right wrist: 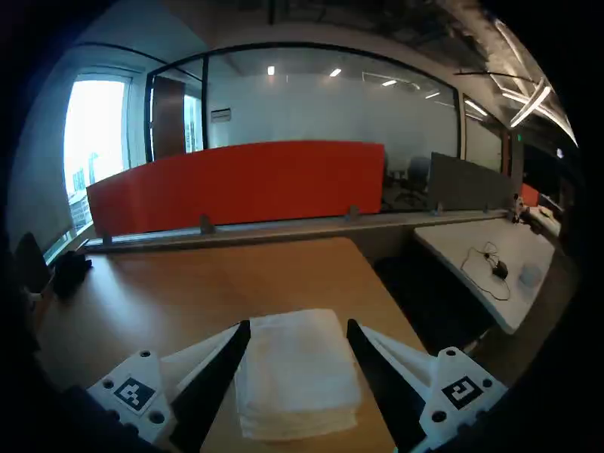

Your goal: Fold towel

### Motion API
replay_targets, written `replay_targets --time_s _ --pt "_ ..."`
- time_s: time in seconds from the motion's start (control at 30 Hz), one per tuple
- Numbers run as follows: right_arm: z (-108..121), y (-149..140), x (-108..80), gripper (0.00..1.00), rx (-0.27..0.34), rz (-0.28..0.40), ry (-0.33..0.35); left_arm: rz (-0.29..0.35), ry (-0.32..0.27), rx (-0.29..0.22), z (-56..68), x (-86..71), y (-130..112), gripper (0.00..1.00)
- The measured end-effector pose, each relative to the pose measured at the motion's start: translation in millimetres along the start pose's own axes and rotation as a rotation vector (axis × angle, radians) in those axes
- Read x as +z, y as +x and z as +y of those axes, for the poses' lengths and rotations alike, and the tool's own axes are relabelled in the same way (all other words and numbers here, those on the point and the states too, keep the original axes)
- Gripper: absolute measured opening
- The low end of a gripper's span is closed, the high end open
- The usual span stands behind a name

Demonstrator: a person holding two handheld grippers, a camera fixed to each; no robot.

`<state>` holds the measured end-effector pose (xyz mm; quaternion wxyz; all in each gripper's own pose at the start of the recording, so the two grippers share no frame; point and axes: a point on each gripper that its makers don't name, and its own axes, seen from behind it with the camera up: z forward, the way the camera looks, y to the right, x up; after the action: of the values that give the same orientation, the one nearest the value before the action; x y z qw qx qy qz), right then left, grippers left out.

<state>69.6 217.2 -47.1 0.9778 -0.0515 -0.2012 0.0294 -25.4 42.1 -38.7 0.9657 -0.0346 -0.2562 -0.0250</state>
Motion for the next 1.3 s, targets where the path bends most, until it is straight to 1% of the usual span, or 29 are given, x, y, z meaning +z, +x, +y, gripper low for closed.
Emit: replay_targets --time_s 0.1,0.17,0.3,0.4,0.57,0.7,0.9,1.1,1.3 --pt "0 14 -0.6 0.99 -0.001 0.057 -0.013 0.067 0.011 0.001 -2.1 1.0 21 0.98" --pt "0 22 -0.6 0.99 0.002 0.091 -0.025 0.108 0.016 0.010 -2.1 1.2 33 0.98" --pt "0 37 0.1 0.99 0.015 0.143 -0.039 0.174 0.030 0.029 -4.0 0.8 53 0.98" --pt "-2 48 0.0 0.99 0.029 0.171 -0.039 0.205 0.037 0.036 -5.0 1.1 64 0.98" --pt "-18 69 -3.5 0.98 0.030 0.224 -0.017 0.236 0.035 0.028 -5.9 2.6 77 0.98" --pt "-38 84 -4.8 0.98 0.016 0.259 0.004 0.265 0.028 0.023 -6.0 2.5 90 0.98" --pt "-78 92 -2.3 0.99 0.001 0.268 0.044 0.312 0.020 0.018 -5.4 0.6 109 0.98" --pt "-122 93 0.3 0.99 -0.019 0.271 0.084 0.329 0.008 0.008 -5.4 0.5 118 0.98" --pt "-159 101 -0.6 0.99 -0.032 0.292 0.115 0.353 0.001 0.002 -8.8 -2.9 128 0.98"
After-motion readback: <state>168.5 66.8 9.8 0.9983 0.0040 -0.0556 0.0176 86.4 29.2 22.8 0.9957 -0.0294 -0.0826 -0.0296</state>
